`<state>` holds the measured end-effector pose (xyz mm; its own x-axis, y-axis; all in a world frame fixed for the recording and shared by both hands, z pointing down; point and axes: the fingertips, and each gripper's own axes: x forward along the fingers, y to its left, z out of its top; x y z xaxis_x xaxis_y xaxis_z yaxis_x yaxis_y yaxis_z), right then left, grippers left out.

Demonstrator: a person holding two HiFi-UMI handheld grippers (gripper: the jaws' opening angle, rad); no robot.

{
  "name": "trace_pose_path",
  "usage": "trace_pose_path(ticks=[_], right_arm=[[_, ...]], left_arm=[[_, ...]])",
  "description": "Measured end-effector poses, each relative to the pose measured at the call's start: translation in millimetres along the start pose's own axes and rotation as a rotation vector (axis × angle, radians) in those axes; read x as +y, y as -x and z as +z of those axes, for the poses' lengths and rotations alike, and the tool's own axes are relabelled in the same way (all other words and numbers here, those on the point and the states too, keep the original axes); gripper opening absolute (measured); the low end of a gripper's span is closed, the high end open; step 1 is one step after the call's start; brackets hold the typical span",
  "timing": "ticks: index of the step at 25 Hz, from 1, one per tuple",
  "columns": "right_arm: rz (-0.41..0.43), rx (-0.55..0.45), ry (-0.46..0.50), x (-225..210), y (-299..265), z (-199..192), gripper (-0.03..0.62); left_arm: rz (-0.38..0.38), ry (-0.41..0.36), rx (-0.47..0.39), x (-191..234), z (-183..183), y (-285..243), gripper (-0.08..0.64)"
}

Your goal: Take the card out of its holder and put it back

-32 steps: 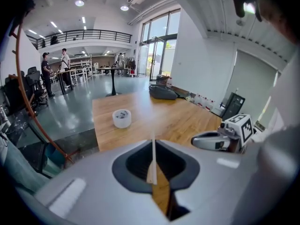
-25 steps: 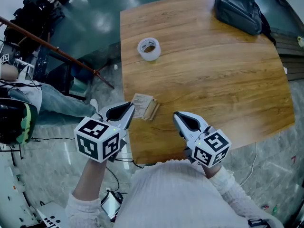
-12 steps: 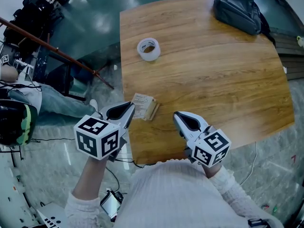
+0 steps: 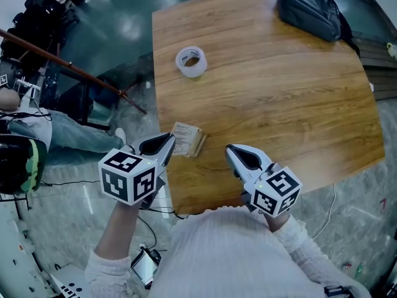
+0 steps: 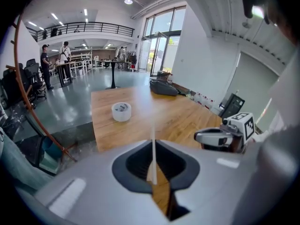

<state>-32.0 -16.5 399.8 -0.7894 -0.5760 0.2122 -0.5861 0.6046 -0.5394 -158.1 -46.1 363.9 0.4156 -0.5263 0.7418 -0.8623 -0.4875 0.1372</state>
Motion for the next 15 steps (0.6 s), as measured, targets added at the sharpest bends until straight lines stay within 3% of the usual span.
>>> trace_pose_path(ticks=[15], right_arm=[[-0.008, 0.023, -0.010, -5.6, -3.0, -5.1, -0.005]], left_arm=[[-0.012, 0.015, 0.032, 2.9, -4.8, -10.2, 0.020]])
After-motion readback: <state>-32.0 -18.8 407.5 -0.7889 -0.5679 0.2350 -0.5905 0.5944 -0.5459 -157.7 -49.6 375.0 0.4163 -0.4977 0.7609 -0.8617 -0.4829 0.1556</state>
